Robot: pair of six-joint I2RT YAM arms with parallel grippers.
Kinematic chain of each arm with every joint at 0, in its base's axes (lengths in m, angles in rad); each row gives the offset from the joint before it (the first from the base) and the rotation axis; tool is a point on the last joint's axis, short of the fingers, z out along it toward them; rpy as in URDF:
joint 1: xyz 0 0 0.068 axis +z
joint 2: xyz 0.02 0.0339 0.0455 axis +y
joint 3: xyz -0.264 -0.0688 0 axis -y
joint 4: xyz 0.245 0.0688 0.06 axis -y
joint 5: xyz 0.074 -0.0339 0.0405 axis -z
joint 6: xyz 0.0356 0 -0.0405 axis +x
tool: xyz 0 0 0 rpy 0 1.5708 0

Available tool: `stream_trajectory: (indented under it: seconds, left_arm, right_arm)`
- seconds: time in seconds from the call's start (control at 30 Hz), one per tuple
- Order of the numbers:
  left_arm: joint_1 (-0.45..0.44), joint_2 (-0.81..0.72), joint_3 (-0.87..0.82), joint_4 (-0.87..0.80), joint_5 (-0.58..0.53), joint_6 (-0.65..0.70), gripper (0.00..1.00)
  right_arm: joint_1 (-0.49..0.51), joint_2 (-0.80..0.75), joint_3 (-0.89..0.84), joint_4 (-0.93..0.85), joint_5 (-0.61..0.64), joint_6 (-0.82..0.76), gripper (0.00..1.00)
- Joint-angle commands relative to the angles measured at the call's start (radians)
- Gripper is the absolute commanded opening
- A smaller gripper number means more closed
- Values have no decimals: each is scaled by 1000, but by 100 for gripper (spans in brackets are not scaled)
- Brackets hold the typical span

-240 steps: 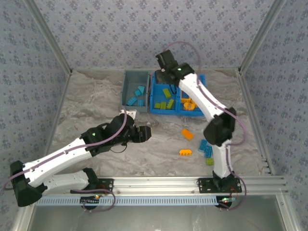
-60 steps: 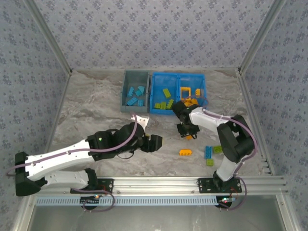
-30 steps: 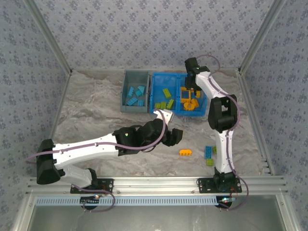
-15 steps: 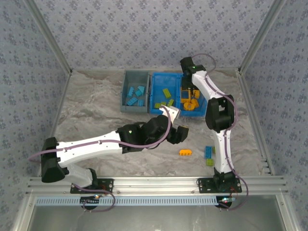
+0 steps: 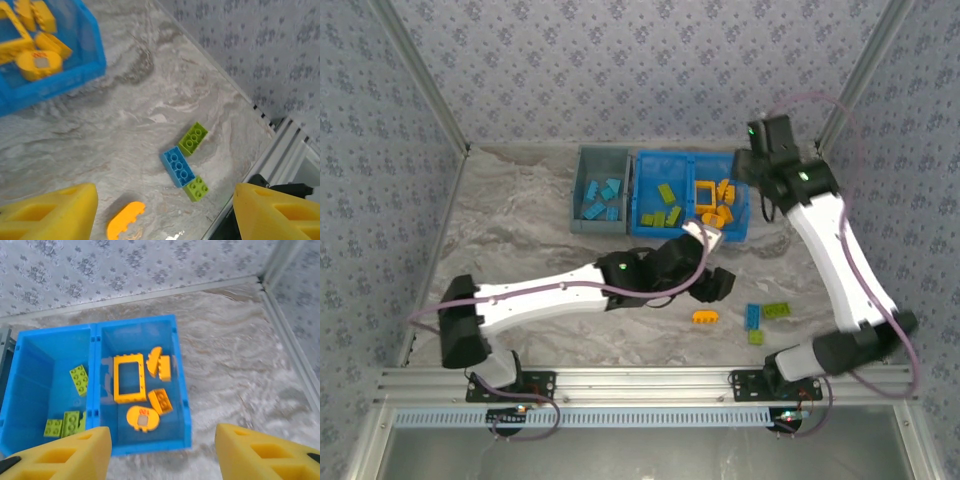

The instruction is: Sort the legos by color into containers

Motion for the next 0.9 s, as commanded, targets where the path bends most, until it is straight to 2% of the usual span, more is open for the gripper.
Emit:
stream_trajectory:
  seconds: [0.0, 0.2, 0.4, 0.6, 0.87]
  left_arm:
    - [3, 128, 127, -101, 112, 14, 72]
    - [-9, 439, 435, -299, 195, -10, 73]
    - [-43, 698, 757, -503, 197, -23, 73]
    - [-44, 832, 893, -554, 205, -68, 75]
    - [-47, 900, 933, -560, 213, -83, 71]
  right_arm:
    - [-10, -139, -110, -158, -10, 67, 62]
    - [-61, -423, -175, -316, 9, 79, 68]
    - [-68, -623, -250, -328, -9, 97, 75]
    - [-68, -784, -298, -289, -27, 111, 77]
    - [-68, -796, -287, -324, -33, 111, 76]
